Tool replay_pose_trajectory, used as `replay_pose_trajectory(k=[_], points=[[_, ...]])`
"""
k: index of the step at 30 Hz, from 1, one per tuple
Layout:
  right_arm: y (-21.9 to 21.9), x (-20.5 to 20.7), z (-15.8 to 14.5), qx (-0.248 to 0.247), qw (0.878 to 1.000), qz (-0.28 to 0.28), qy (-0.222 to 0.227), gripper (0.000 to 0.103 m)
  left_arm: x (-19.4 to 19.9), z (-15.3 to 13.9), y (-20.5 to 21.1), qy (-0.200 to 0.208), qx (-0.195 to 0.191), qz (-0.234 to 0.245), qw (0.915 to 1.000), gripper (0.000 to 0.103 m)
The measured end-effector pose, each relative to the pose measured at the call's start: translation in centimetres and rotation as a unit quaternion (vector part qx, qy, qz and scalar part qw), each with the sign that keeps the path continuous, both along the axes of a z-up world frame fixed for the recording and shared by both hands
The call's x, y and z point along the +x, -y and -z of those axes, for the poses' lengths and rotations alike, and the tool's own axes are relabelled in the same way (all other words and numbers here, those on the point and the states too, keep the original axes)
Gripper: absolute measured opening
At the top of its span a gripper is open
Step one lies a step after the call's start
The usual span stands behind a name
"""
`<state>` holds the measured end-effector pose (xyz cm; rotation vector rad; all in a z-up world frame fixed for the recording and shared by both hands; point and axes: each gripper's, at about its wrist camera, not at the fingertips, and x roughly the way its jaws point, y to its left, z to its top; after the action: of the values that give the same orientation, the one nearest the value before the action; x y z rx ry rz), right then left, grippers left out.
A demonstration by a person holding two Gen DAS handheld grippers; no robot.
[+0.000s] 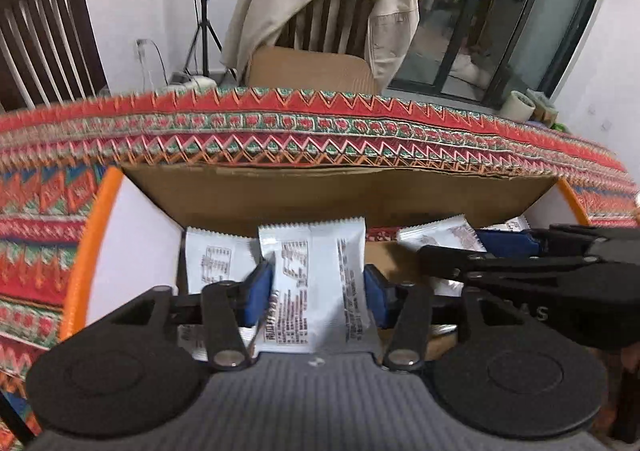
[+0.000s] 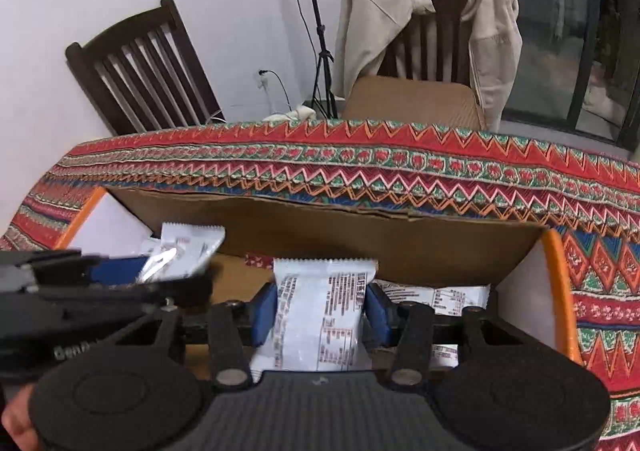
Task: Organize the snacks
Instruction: 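Carry both held white sachets into the cardboard box, then open both tools to release the sachets beside the others in the box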
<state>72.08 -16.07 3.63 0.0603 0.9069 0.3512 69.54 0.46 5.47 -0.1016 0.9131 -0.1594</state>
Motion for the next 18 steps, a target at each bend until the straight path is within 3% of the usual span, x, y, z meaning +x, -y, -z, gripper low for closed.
replay_pose_trajectory(k=[2,5,9,15,18], points=[[0.2,0.2,0.7,0.0,1.0,0.009,-0.001,0.055,-0.1,-0.2,-0.7,0.009,-0.016,-0.01,0.9998,0.069],[0.9,0.4,1.3,0.024,0.999,0.02,-0.009,0.066,-0.5,-0.6,-0.9,0.021,-0.017,-0.015,0.9995,0.075],[1.6,-0.3,0.6,0.037,0.999,0.019,-0.001,0.069,-2.3,-2.2,-0.8,0.053,0.004,-0.009,0.9986,0.081],[3.2,-3.4,-4.4,0.051,0.998,0.009,0.039,0.069,-6.9,-7.2,-1.5,0.094,0.014,0.001,0.9955,0.086],[4.4,-5.9,-7.6,0.03,0.997,-0.002,0.067,0.07,-10.4,-9.6,-1.9,0.124,0.029,0.011,0.9918,0.093]])
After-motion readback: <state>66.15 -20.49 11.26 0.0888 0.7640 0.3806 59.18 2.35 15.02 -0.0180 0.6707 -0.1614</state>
